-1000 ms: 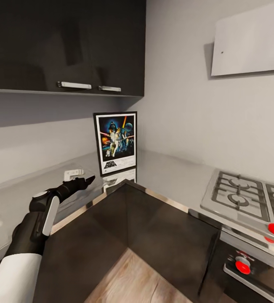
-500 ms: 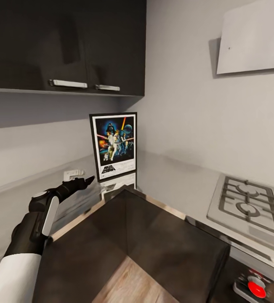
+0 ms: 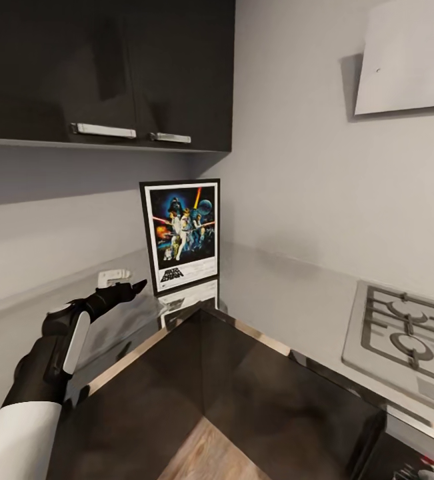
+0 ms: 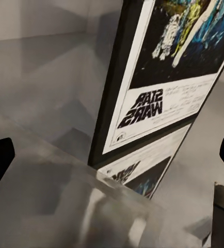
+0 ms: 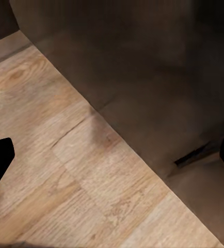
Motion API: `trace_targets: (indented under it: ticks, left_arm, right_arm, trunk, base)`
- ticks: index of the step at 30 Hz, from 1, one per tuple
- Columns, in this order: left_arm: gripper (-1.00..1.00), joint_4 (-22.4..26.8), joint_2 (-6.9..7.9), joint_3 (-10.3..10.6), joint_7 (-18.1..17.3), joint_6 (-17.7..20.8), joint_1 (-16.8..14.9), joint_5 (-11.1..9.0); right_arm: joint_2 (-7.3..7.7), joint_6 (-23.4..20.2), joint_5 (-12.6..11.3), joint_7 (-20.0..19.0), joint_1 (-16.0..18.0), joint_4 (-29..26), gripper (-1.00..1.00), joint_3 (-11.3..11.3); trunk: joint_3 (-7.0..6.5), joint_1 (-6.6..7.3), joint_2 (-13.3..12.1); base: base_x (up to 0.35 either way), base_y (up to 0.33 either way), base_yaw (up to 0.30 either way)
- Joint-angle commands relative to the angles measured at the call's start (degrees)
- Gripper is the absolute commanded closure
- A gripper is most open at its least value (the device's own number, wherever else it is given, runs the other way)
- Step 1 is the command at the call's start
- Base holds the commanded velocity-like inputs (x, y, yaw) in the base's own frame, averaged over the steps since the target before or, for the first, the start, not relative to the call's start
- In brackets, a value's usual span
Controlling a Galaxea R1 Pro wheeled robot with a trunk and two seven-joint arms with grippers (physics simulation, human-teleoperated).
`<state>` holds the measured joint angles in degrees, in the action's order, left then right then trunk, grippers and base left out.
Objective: Pick up the poster from the kitchen countertop and hang it on one of the wall nails in the kitchen.
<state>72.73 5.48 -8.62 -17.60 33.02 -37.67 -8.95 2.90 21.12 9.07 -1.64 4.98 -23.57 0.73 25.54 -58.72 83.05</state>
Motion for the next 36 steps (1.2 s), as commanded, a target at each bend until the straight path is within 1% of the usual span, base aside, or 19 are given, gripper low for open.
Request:
trace_targets:
  ticks: [1, 7, 15, 21, 29, 31, 33, 36]
  left_arm:
    - [-1.0, 0.0, 0.05, -0.1, -0.1, 0.5, 0.0, -0.5]
    - [-1.0, 0.0, 0.06, -0.1, -0.1, 0.5, 0.0, -0.5]
    - [-1.0, 0.0, 0.06, -0.1, -0.1, 0.5, 0.0, -0.5]
    - [-1.0, 0.0, 0.06, -0.1, -0.1, 0.5, -0.1, -0.5]
    - [-1.0, 0.4, 0.06, 0.0, -0.2, 0.5, -0.1, -0.5]
    - [-1.0, 0.5, 0.18, 0.1, -0.2, 0.5, 0.0, -0.5]
    - [-1.0, 0.6, 0.95, 0.2, -0.3, 0.5, -0.1, -0.6]
    - [-1.0, 0.5, 1.53, 0.4, -0.4, 0.5, -0.1, -0.6]
  right_arm:
    - [0.0, 0.2, 0.2, -0.1, 0.0, 0.0, -1.0, 0.0]
    - [0.0, 0.2, 0.2, -0.1, 0.0, 0.1, -1.0, 0.0]
    - [0.07, 0.3, 0.2, -0.1, 0.0, 2.0, -1.0, 0.1]
    - [0.05, 0.3, 0.2, -0.1, 0.0, 2.3, -1.0, 0.1]
    - [0.01, 0.3, 0.2, -0.1, 0.0, 2.5, -1.0, 0.0]
    - [0.0, 0.3, 0.2, -0.1, 0.0, 2.5, -1.0, 0.0]
    - [0.0, 0.3, 0.2, -0.1, 0.0, 2.5, -1.0, 0.1]
    - [0.0, 0.2, 0.2, -0.1, 0.0, 2.5, -1.0, 0.1]
  trunk:
    - [0.06, -0.01, 0.0]
    - [0.06, -0.01, 0.0]
    - [0.06, -0.01, 0.0]
    - [0.06, -0.01, 0.0]
    - [0.06, -0.01, 0.0]
    - [0.06, -0.01, 0.0]
    - [0.06, -0.01, 0.0]
    - [0.06, -0.01, 0.0]
  base:
    - [0.018, 0.008, 0.0]
    - [0.092, 0.076, 0.0]
    - [0.08, 0.069, 0.0]
    - [0.164, 0.167, 0.0]
    - [0.03, 0.03, 0.0]
    - [0.002, 0.002, 0.0]
    - [0.0, 0.0, 0.0]
    - [0.0, 0.0, 0.0]
